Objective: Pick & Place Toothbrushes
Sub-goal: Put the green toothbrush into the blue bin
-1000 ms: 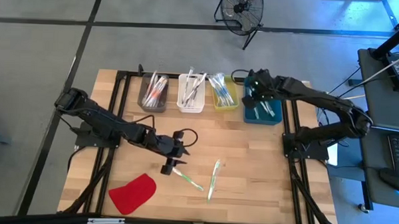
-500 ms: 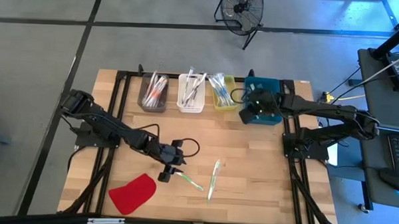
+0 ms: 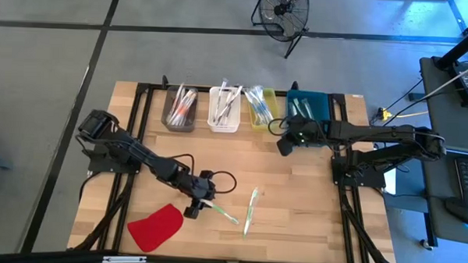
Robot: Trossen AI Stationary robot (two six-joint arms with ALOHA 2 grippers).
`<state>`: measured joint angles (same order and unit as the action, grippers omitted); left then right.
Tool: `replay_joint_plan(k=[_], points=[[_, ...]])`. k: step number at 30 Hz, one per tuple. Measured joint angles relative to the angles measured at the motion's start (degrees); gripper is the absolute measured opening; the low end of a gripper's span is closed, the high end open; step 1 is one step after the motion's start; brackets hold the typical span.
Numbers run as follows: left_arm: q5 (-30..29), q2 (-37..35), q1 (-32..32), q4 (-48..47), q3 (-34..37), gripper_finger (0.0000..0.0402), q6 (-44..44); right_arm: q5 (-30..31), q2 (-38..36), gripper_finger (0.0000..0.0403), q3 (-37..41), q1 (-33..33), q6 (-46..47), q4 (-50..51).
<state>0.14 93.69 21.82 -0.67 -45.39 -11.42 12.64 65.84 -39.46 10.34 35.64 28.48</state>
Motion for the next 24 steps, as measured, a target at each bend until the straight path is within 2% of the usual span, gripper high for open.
replay_joint_plan(k=[5, 15, 24], points=[[0.00, 2.33, 0.00, 0.01, 0.00, 0.0173, 0.02, 0.00, 0.00, 0.0030, 0.00, -1.65, 0.02, -1.71], [-0.02, 4.98, 0.00, -0.42, 0.00, 0.0173, 0.18, 0.00, 0.02, 0.0004, 0.00, -4.30, -0.04, -2.83], [-0.36, 5.37, -0.17, -2.58, -0.17, 0.0173, 0.55, 0.00, 0.02, 0.0032, 0.00, -5.72, -0.02, -2.88]])
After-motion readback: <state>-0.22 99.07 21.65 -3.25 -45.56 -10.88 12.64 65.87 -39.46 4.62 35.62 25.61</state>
